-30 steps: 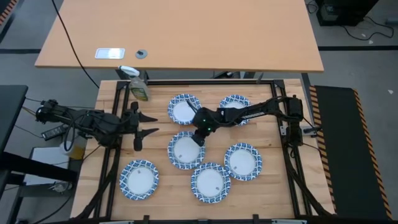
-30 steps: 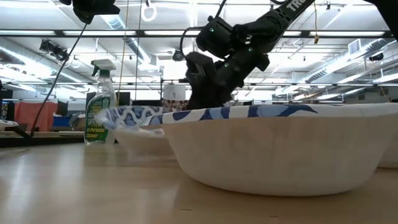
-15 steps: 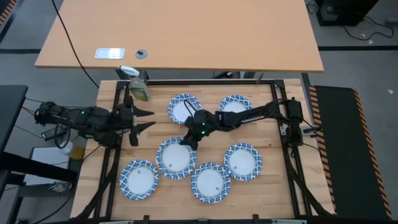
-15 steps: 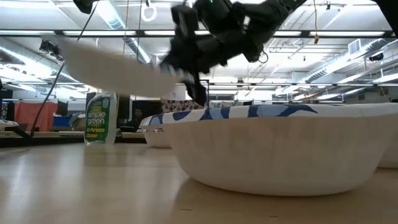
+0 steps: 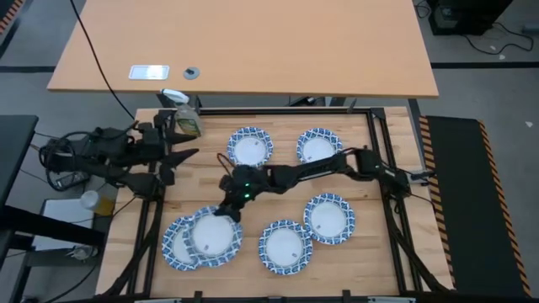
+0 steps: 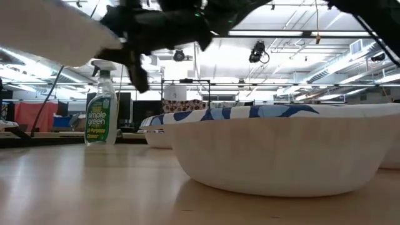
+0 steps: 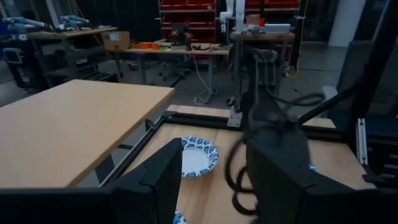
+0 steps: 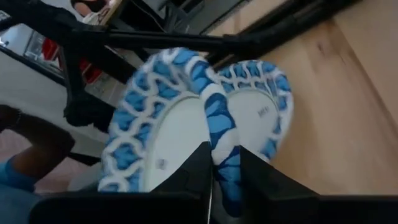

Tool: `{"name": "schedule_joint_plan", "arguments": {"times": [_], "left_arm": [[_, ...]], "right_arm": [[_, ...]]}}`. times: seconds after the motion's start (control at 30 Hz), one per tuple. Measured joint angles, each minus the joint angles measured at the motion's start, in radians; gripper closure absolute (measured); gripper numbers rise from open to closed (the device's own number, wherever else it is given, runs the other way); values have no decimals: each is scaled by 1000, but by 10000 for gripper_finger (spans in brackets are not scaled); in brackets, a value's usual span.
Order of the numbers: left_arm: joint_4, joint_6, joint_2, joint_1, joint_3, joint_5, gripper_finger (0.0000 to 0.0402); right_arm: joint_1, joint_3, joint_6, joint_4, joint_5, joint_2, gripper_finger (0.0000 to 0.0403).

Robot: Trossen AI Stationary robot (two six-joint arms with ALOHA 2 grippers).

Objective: Nest bowls inside each other
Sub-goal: Stack the blue patterned bowl on top of the blue patterned bowl

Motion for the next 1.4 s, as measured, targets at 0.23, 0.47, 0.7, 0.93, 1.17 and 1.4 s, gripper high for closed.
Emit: {"name": "schedule_joint_plan", "arguments": {"times": [0.23, 0.47, 0.7, 0.93, 1.17, 1.4], "left_arm": [[-24, -3, -9, -1, 23, 1, 221], [-18, -17, -25, -1, 24, 1, 221], [-27, -40, -24, -1, 24, 2, 221], [-32, -44, -24, -1, 24, 2, 221], [-57, -45, -24, -1, 24, 1, 221], [-83, -45, -24, -1, 23, 1, 221]], "right_arm": [[22, 246, 13, 1, 41, 176, 341], [30, 444, 13, 4, 104, 351, 344], [26, 510, -31, 45, 104, 428, 329], [21, 510, -68, 39, 106, 429, 238], [9, 510, -169, -93, 142, 402, 158], [12, 511, -400, -337, 274, 319, 154]]}}
